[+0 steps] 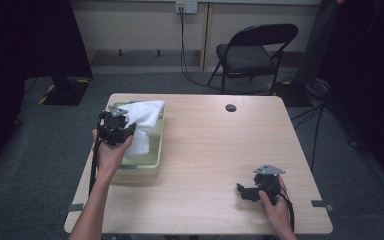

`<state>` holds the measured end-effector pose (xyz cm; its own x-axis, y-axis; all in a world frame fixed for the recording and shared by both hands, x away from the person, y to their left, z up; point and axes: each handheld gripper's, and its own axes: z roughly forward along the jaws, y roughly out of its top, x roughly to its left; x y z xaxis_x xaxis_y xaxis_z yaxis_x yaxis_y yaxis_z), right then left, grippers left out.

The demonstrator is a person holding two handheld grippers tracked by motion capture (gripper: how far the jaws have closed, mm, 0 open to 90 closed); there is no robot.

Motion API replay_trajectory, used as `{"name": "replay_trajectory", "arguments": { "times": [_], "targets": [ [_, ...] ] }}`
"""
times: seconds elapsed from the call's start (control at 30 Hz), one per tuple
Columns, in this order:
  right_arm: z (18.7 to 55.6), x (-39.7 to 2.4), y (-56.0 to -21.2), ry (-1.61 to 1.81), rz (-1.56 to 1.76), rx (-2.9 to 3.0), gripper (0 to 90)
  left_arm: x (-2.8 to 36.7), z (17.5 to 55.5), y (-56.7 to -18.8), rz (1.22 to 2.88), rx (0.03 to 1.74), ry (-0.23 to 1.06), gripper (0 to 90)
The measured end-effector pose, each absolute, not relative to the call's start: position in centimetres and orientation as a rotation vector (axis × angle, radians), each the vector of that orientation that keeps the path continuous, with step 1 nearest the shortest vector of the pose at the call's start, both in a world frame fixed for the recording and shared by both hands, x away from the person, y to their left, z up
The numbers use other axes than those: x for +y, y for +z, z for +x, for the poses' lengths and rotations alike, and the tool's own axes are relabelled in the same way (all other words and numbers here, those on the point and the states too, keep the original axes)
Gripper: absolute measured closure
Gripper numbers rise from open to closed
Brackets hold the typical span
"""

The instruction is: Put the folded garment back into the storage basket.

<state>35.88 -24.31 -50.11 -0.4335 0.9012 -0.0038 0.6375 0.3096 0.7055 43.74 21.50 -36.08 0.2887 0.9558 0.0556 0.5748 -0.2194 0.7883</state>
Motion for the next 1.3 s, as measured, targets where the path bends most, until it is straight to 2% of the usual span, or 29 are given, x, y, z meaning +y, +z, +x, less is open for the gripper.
{"name": "replay_trajectory", "arguments": {
  "times": [1.3],
  "targets": [
    [35.9,-24.3,-50.1,0.900,1.366,2.185,0.0,21.4,46.9,-41.9,1.976,1.518,0.628,73.0]
  ]
}}
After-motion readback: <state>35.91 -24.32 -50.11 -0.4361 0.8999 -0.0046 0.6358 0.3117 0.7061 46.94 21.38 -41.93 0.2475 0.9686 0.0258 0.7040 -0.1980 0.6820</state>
